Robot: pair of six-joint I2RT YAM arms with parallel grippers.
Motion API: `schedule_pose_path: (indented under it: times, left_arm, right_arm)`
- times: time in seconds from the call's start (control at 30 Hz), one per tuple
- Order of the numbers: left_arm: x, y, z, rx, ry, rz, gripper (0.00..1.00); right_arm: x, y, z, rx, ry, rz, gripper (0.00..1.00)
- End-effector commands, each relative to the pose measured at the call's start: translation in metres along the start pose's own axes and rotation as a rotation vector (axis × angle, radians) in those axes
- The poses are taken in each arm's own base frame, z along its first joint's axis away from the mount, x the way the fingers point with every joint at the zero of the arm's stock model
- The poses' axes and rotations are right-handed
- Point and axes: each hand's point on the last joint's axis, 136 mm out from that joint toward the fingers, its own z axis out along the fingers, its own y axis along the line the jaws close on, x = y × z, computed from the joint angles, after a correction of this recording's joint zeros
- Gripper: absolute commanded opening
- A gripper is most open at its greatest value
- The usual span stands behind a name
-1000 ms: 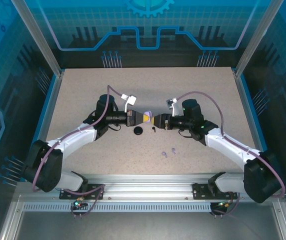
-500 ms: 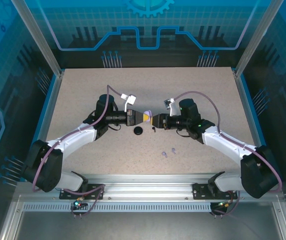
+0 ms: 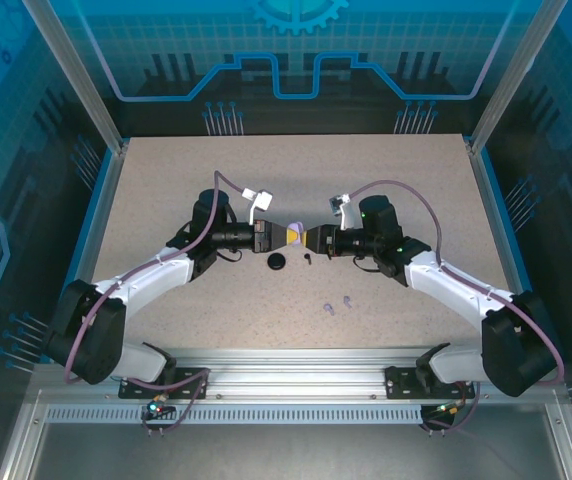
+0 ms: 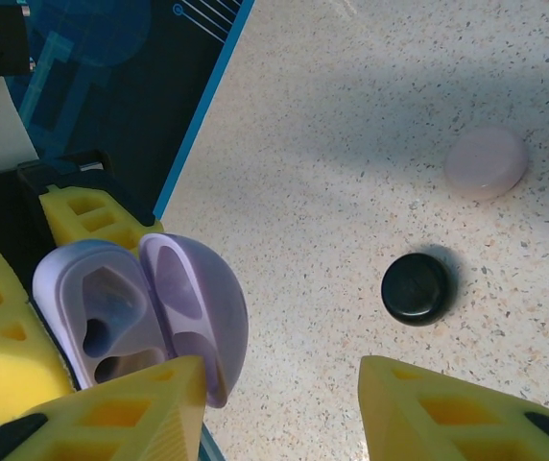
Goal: Insert the wireless bluetooth earbuds into the charging case
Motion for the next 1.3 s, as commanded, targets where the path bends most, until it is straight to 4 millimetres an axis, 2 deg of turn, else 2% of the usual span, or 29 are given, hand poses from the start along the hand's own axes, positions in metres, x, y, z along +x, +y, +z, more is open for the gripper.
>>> schedule_pose_path:
  times: [0.0, 0.23, 0.4, 0.7, 0.77, 0.8, 0.83, 0.87, 0.97, 1.17, 1.27]
  left_arm:
    - [0.004, -0.009, 0.000, 0.043, 0.013, 0.013, 0.00]
    - [0.005, -0.011, 0.002, 0.049, 0.018, 0.015, 0.00]
    - [0.004, -0.013, 0.003, 0.053, 0.020, 0.020, 0.00]
    - [0.006, -0.011, 0.007, 0.050, 0.027, 0.015, 0.00]
    - [0.007, -0.007, 0.007, 0.036, 0.026, 0.007, 0.02]
    - [0.007, -0.005, 0.008, 0.028, 0.024, 0.002, 0.10]
    - [0.006, -0.003, 0.008, 0.019, 0.019, 0.001, 0.29]
    - [0.006, -0.001, 0.008, 0.009, 0.016, -0.002, 0.44]
    - [0.003, 0.003, 0.006, -0.029, 0.004, 0.009, 0.74]
    - [-0.008, 0.006, -0.004, -0.129, 0.014, 0.096, 0.99]
    - [-0.012, 0.017, -0.010, -0.180, 0.029, 0.115, 0.99]
  right_arm:
    - [-0.016, 0.009, -0.001, -0.023, -0.030, -0.015, 0.46]
    - [-0.015, 0.013, 0.005, -0.043, -0.010, -0.022, 0.43]
    - [-0.014, 0.014, 0.008, -0.047, 0.000, -0.028, 0.35]
    - [-0.015, 0.016, 0.009, -0.048, 0.006, -0.038, 0.01]
    - [-0.013, 0.013, 0.010, -0.037, 0.016, -0.036, 0.00]
    - [-0.020, 0.019, 0.008, -0.042, 0.004, -0.051, 0.00]
    - [-0.022, 0.020, 0.008, -0.035, 0.002, -0.055, 0.00]
    - [-0.023, 0.018, 0.007, -0.018, 0.006, -0.060, 0.00]
    - [-0.025, 0.009, 0.005, 0.056, 0.028, -0.079, 0.00]
    - [-0.043, -0.017, -0.009, 0.272, 0.087, -0.202, 0.00]
    - [-0.053, -0.031, -0.011, 0.369, 0.147, -0.301, 0.00]
